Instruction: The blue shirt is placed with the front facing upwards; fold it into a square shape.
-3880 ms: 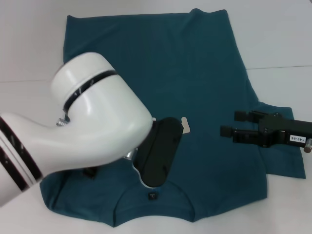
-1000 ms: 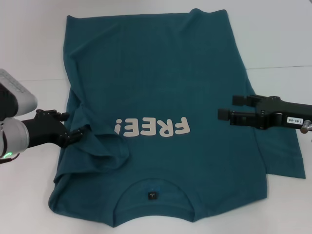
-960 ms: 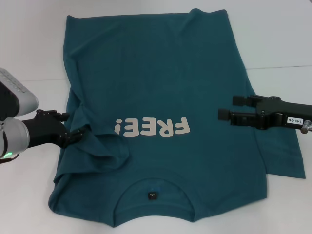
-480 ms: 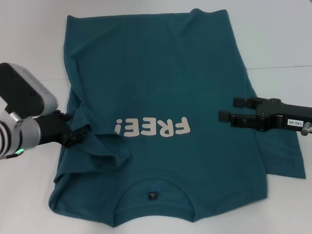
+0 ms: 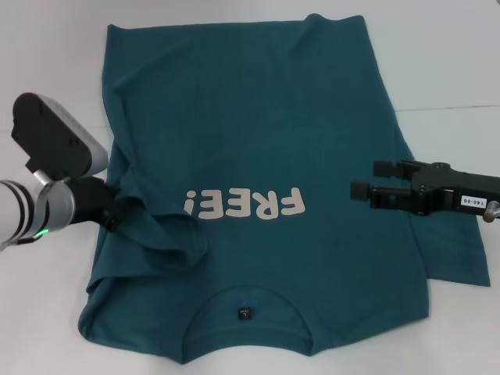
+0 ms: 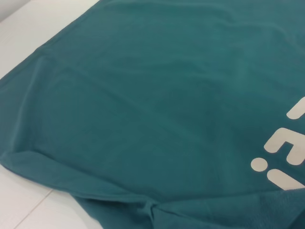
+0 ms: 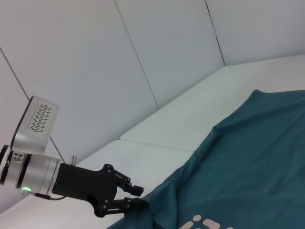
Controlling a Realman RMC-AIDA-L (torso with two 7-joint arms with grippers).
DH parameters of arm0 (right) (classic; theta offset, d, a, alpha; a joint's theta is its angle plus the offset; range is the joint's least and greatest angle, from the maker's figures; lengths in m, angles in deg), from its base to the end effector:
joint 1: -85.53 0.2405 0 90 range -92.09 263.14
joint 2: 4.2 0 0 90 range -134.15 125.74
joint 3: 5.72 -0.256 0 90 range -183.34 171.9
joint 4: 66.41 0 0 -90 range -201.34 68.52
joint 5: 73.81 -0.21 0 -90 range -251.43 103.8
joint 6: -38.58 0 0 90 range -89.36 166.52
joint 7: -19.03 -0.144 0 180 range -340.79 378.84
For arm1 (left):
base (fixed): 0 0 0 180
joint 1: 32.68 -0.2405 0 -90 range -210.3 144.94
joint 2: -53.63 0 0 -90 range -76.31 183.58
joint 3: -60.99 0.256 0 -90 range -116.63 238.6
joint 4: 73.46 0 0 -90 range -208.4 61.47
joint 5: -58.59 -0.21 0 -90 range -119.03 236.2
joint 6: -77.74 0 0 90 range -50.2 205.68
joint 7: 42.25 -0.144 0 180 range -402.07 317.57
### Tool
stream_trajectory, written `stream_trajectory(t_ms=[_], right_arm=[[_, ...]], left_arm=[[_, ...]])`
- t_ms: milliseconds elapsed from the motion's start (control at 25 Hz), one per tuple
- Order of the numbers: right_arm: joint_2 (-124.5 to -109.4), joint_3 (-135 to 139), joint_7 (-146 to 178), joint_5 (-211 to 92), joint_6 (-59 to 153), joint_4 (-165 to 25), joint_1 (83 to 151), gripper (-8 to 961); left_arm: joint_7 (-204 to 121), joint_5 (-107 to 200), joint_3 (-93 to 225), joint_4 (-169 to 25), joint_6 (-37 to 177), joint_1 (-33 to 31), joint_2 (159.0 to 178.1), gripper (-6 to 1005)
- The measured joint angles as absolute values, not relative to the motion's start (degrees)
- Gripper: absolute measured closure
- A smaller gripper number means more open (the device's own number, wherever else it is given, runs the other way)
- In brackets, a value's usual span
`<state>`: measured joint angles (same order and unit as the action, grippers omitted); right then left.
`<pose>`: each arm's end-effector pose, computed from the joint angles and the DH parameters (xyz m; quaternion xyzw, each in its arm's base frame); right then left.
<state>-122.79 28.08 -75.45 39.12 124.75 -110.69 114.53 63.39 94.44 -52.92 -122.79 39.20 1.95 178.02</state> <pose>0.2721 0.3486 0.0421 -0.8833 0.3243 0.2748 0.1979 -0.2543 0.4207 -0.0277 -0.9061 -0.1566 0.0882 0.3829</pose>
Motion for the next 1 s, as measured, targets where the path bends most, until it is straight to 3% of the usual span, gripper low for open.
stream_trajectory(t_ms=[160, 240, 480, 1000], right_arm=[[-122.90, 28.06, -75.46, 39.12, 124.85, -110.66, 114.31, 9], [-122.93, 28.06, -75.46, 39.12, 124.90, -110.66, 114.26, 9], [-123.01, 28.08, -75.47, 39.09, 125.31, -110.66, 114.23, 9], [-123.08, 28.17, -75.51, 39.02, 125.71, -110.43, 114.33, 8]], left_arm=[[64.99, 94.11, -50.74, -123.63, 40.13, 1.67, 178.00, 628], [65.38, 93.89, -50.02, -123.38, 40.08, 1.97, 177.97, 856], [71.20, 93.41, -47.25, -124.99, 39.04, 2.50, 177.79, 973], [85.26, 89.52, -42.94, -121.11, 37.64, 10.09, 177.89, 965]])
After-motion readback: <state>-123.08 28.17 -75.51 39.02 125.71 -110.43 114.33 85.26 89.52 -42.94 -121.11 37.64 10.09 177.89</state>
